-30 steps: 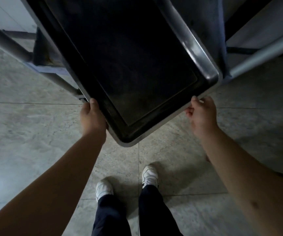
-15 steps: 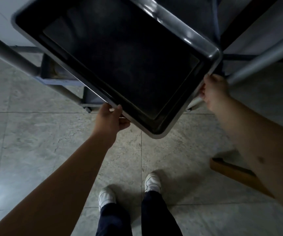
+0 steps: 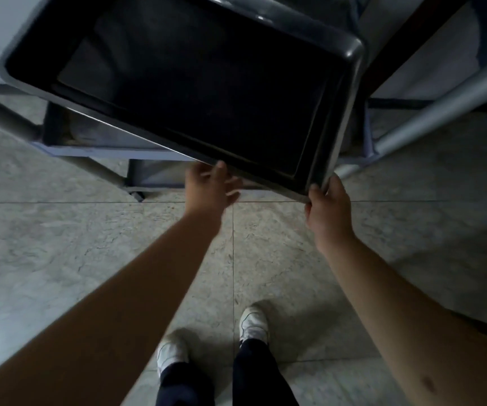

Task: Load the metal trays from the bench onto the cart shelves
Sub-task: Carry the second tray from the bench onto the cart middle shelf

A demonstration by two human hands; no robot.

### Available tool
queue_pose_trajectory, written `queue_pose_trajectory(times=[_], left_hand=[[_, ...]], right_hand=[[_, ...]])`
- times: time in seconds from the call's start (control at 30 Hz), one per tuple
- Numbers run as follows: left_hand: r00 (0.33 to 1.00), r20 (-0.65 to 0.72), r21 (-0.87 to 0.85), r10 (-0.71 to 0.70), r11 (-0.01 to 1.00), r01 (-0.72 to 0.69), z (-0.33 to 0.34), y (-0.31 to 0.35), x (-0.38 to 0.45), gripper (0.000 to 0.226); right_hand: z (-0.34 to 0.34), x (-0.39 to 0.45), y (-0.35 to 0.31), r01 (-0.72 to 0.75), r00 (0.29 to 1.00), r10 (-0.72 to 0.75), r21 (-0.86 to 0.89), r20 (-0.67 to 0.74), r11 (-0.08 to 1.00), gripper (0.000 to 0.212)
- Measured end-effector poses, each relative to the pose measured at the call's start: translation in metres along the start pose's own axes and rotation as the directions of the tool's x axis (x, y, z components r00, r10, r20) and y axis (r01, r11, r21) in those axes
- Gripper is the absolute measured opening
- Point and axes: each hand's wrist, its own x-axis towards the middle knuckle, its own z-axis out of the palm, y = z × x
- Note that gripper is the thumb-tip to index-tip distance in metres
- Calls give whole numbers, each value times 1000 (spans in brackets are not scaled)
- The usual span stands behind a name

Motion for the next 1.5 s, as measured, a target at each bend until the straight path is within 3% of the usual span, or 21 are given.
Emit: queue_pose_trajectory(times=[0.13,0.2,0.23,0.27,0.3,0.37,0.4,0.43,0.47,0.53,0.6,0.67,0.7,0.77,0.83,0.9,1.07,1.17,1.33,1.5], left_hand=[[991,-130,5,11,1000,-11,-9,42,34,13],[993,-116,181,-27,982,47,-5,51,38,19],[995,-104,364,2,931,36,-4,53,37,25],[992,-63,589,112,806,-54,-4,52,36,32],[954,31,774,299,597,-212,-6,49,34,35],[692,329,839,643,137,-527,-15,45,33,33],[577,456,812,678,-52,-581,-20,47,35,37],[541,559,790,628,-207,-577,-26,49,42,46],[581,619,780,528,-326,-535,-32,53,50,56],[680,643,751,351,-461,-472,-42,53,66,69],[698,642,738,316,-503,-451,-46,46,74,79],[693,637,746,337,-495,-445,-41,39,73,86],[699,626,755,346,-491,-434,-38,38,73,89],[723,594,776,352,-489,-398,-33,37,72,92],[737,594,774,322,-481,-413,-24,35,74,94],[745,601,766,290,-477,-432,-10,31,75,96],[736,605,759,303,-500,-417,-1,30,87,99],[734,600,764,319,-502,-406,1,30,92,103],[755,578,777,308,-489,-396,8,32,95,107],[786,576,775,226,-456,-437,8,44,88,110]], right_hand=[[-15,45,-20,-76,996,77,-25,55,997,16],[-17,63,-28,-137,990,138,-42,35,990,32],[-16,69,-31,-147,988,149,-46,33,988,33],[-16,75,-33,-139,989,142,-56,39,989,25],[-15,79,-35,-134,989,137,-61,50,989,15],[-15,88,-38,-134,989,139,-75,57,988,12],[-15,94,-40,-138,988,144,-93,56,986,13],[-16,99,-43,-145,987,153,-119,56,982,16],[-17,105,-46,-153,985,163,-146,59,977,21],[-18,112,-54,-162,982,174,-144,69,976,31],[-16,113,-57,-150,987,156,-114,46,982,44],[-15,106,-54,-9,996,-19,-313,-84,950,50],[-14,99,-48,105,971,-203,-536,-128,838,54],[-9,80,-38,310,852,-523,-829,25,465,65],[1,71,-33,492,769,-544,-855,337,165,77],[11,79,-29,563,744,-440,-826,502,9,83],[25,107,-39,553,771,-390,-833,504,15,87],[23,120,-43,571,782,-285,-821,554,-27,94],[28,140,-55,555,821,-167,-832,545,11,94],[30,134,-60,545,834,-129,-838,536,43,112]])
